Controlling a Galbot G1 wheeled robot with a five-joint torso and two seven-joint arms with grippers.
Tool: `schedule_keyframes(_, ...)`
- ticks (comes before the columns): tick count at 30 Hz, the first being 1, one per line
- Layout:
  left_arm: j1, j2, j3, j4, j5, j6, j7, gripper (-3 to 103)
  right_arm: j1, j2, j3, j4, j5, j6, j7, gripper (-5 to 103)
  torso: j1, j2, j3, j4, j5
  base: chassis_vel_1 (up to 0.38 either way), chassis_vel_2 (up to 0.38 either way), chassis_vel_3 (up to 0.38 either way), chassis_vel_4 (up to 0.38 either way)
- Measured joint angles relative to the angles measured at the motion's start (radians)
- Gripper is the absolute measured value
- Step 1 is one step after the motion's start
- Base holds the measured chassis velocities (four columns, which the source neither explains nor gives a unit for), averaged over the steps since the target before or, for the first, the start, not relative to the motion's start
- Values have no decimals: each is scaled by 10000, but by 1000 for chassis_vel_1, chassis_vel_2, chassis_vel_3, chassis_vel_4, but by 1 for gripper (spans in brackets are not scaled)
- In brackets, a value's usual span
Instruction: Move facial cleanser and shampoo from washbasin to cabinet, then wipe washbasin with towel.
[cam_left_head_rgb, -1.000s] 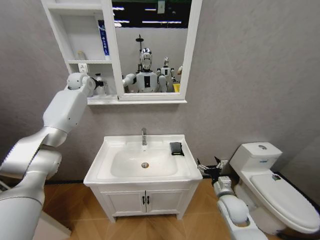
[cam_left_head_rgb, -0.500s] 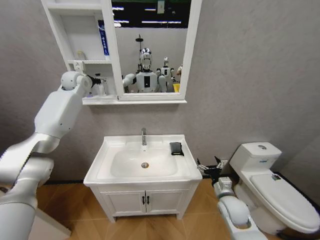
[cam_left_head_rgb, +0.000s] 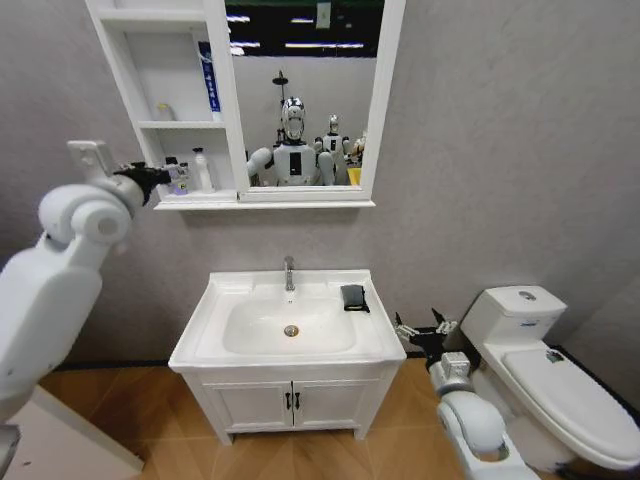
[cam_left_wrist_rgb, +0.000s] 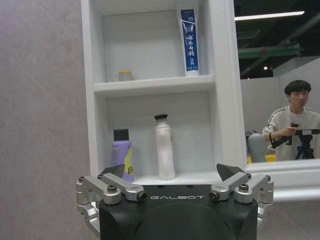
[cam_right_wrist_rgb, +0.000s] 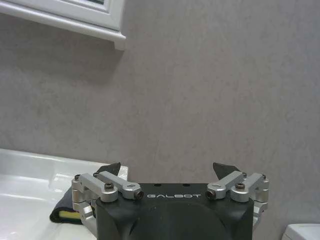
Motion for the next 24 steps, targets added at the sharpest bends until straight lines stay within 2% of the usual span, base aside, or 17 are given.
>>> schedule_keyframes(1,1302,-294,-483,-343,838,-628,263,100,59,-12,-53,97,63,-103,68,100,0,0,0,3,2,0,0,0,0)
schedule_keyframes(2,1302,-294,-483,-343,838,-628,263,100,59,-12,-53,97,63,-103,68,100,0,0,0,3,2,0,0,0,0)
schedule_keyframes(4,3516,-1096,-1222,-842,2064,-1439,565,100,130,-49,-160,235,127,-238,103,100,1,-1,1,14,-9,0,0,0,0)
schedule_keyframes(5,3516,-1096,-1222,-842,2064,-1439,565,100,130,-49,-160,235,127,-238,103,100,1,-1,1,14,-9,0,0,0,0)
schedule_keyframes(7,5767,-2373,-2067,-1472,3169,-1935,941,100,115,-89,-200,364,158,-314,108,100,0,-1,0,15,-1,0,0,0,0)
schedule_keyframes(8,5767,-2373,-2067,-1472,3169,-1935,941,100,115,-89,-200,364,158,-314,108,100,0,-1,0,15,-1,0,0,0,0)
schedule_keyframes(9,6743,-2987,-2497,-1708,3770,-2207,1210,100,69,-118,-180,422,185,-340,108,100,0,0,0,14,-1,0,0,0,0)
schedule_keyframes(11,7861,-3660,-3041,-2000,4475,-2525,1689,100,8,-172,-101,469,217,-366,107,100,-1,0,-1,14,0,0,0,0,0)
schedule_keyframes(12,8325,-3963,-3292,-2180,4763,-2625,1894,100,-18,-204,-58,484,233,-367,105,100,-1,0,-1,14,2,0,0,0,0)
schedule_keyframes(13,8325,-3963,-3292,-2180,4763,-2625,1894,100,-18,-204,-58,484,233,-367,105,100,-1,0,-1,14,2,0,0,0,0)
schedule_keyframes(15,9344,-4716,-3697,-2833,5118,-2742,2308,100,-53,-270,23,508,290,-379,95,100,0,0,-1,11,3,0,0,0,0)
schedule_keyframes(16,9344,-4716,-3697,-2833,5118,-2742,2308,100,-53,-270,23,508,290,-379,95,100,0,0,-1,11,3,0,0,0,0)
schedule_keyframes(19,10684,-5747,-3719,-3730,5673,-2933,2729,100,-36,-348,16,525,336,-423,85,100,0,-1,0,11,3,0,0,0,0)
schedule_keyframes(21,11074,-5993,-3717,-3941,5895,-3011,2945,100,-18,-377,-3,537,352,-444,85,100,0,-1,1,11,4,0,0,0,0)
schedule_keyframes(24,12293,-6661,-3772,-4434,6567,-3424,3601,100,76,-498,-52,557,413,-489,80,100,0,-1,0,13,3,0,0,0,0)
